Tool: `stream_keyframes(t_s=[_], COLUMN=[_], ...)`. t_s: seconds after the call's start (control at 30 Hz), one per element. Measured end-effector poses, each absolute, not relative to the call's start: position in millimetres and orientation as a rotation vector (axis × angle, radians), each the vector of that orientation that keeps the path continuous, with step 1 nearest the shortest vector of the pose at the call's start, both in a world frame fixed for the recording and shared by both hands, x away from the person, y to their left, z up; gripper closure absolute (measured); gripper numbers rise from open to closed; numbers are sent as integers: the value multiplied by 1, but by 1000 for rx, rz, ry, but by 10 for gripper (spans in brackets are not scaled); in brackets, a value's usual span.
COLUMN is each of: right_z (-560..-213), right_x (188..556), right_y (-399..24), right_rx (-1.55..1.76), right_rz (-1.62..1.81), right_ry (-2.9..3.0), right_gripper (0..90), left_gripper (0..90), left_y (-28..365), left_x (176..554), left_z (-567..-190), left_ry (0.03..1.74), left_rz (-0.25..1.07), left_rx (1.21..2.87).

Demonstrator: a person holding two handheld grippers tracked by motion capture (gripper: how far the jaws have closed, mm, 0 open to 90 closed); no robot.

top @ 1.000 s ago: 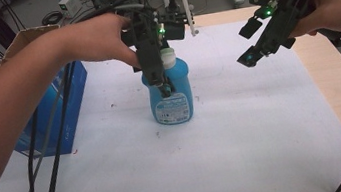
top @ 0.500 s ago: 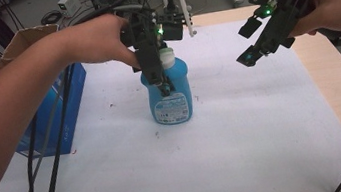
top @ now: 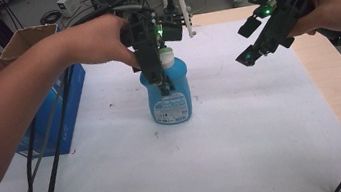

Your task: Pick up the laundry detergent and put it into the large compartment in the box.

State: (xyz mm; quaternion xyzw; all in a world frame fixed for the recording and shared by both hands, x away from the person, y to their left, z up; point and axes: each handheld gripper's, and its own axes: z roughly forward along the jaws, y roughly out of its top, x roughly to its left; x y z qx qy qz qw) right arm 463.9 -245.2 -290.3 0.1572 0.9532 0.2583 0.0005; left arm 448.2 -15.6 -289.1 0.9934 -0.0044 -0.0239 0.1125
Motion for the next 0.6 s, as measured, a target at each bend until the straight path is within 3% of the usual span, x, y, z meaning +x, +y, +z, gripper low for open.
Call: stream_keyframes(t_s=[0.33, 0.6], right_z=[-291, -292], right_x=[464, 464], right_y=[-245, -246], right_rx=[494, 496], right_rz=[810, 808], right_ry=[2995, 2996], right_gripper=[121, 120], left_gripper=[288, 374], left_y=[-15, -15], left_x=[448, 446], left_z=[-289, -287], left_ry=[-24, -41], left_rz=[-87, -109], left_rx=[2910, 2904])
